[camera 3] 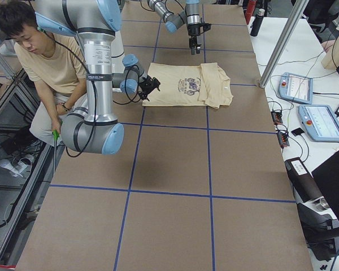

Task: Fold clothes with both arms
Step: 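Release the sleeve with the left gripper while the right gripper moves to the hem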

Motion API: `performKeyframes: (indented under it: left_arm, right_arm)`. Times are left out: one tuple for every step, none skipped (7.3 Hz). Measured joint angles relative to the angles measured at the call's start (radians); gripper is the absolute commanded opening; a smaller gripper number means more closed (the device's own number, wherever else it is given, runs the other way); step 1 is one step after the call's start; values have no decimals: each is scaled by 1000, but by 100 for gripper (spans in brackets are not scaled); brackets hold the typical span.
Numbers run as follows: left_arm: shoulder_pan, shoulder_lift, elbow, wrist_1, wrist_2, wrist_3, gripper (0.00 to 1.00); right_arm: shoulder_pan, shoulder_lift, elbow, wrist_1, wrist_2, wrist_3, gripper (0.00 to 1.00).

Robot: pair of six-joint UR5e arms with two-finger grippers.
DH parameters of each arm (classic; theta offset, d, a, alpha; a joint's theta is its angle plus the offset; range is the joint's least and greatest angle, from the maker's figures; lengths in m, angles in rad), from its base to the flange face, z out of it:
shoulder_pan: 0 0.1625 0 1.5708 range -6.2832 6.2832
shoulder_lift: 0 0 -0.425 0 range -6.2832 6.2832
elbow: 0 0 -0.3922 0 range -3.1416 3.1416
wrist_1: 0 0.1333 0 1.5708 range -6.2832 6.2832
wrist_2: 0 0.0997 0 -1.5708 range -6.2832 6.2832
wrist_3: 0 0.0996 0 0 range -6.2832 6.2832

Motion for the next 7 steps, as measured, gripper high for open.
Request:
performKeyframes:
  left_arm:
    - [0, 6, 3, -1, 0, 3, 98]
    - [0, 10, 5, -2, 1, 5, 98]
    - [1, 11, 5, -2, 6, 5, 98]
    - [1, 12, 3, -2, 13, 5, 98]
    - [1, 13, 1, -2, 21, 5, 98]
    - [1, 14, 0, -1, 28, 4, 98]
    - [2, 17, -1, -1, 34, 4, 98]
  right_arm:
    - [-56, -22, 1, -10, -48, 30, 91]
    - [-77, -36, 0, -13, -66, 40, 89]
    - [-84, -47, -3, -15, -71, 42, 86]
    - [-87, -50, -7, -15, -73, 42, 80]
    - [-88, -50, -10, -15, -73, 42, 76]
    - [-89, -49, -12, -15, -72, 43, 60]
    - [-89, -47, -13, -15, -70, 43, 34]
